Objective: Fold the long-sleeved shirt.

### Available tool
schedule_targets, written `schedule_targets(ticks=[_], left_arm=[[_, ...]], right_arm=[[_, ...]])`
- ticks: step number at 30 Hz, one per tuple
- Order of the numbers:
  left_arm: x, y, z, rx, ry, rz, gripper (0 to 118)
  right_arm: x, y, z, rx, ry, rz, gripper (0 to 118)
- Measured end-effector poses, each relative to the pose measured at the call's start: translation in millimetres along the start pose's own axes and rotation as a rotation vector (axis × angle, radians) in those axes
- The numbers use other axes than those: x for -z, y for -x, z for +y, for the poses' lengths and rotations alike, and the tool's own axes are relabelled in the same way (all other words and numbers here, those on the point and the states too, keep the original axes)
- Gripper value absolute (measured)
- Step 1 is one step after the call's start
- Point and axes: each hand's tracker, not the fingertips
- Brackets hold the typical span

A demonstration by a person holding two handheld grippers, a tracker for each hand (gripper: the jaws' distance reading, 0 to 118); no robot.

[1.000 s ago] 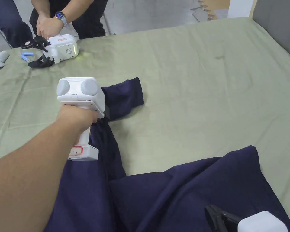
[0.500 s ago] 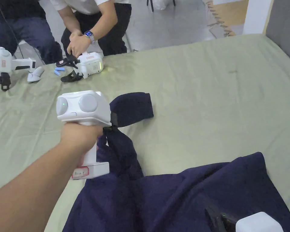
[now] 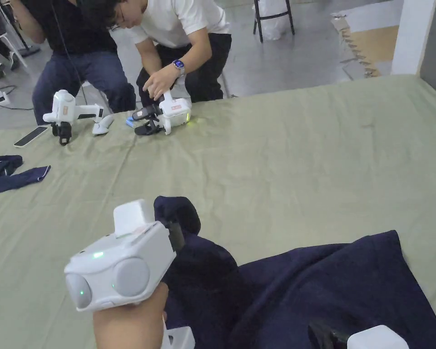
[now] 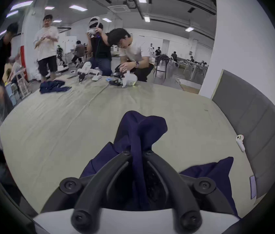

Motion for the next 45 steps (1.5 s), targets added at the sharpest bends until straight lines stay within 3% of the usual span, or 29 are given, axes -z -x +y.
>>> schedule_targets(ticks=[4,7,10,16,17,18,19,21,22,29,33,38,41,42,43,44,45], left_arm=[[-16,7,-49,-0.039,0.008,0.062,11],[-18,18,-85,-0.203,0.051,0.078,11],[-13,21,-121,-0.311,0.161,0.081,11],[16,27,-184,-0.394,0.353,0.110,16],[15,25,-183,-0.367,0.327,0.109,21],[15,21,-177,-0.294,0.306,0.110,34],[12,16,-176,-0.269,0.304,0.113,53],[6,16,-166,-0.272,0.316,0.083,103],[2,16,-162,-0.259,0.327,0.071,111],[-96,22,-109,-0.044,0.181,-0.058,108],[-148,28,-64,0.044,-0.014,-0.046,108],[-161,22,-7,0.235,-0.292,0.053,102],[-151,19,13,0.236,-0.335,0.017,83],[-147,18,17,0.230,-0.332,0.007,68],[-141,19,20,0.220,-0.325,-0.014,45],[-138,19,21,0.217,-0.313,-0.036,10],[-132,18,20,0.219,-0.313,-0.038,2]], right_arm=[[-10,2,-5,-0.001,0.007,0.005,0],[-16,4,-9,-0.018,0.017,0.007,0],[-20,5,-13,-0.021,0.027,0.015,0],[-25,9,-16,-0.028,0.036,0.010,0],[-25,9,-17,-0.031,0.035,0.009,0],[-27,9,-17,-0.034,0.035,0.006,0],[-27,9,-17,-0.035,0.035,0.006,0],[-27,8,-16,-0.036,0.038,-0.001,0],[-27,9,-15,-0.037,0.037,-0.003,0],[-39,0,27,-0.100,-0.096,-0.053,0],[-51,-8,55,-0.120,-0.181,-0.104,0],[-58,-16,74,-0.128,-0.224,-0.162,0],[-58,-22,83,-0.142,-0.260,-0.206,0],[-59,-24,86,-0.143,-0.269,-0.219,0],[-60,-26,87,-0.147,-0.278,-0.237,0],[-61,-27,87,-0.146,-0.276,-0.248,0],[-62,-29,87,-0.139,-0.273,-0.253,0]])
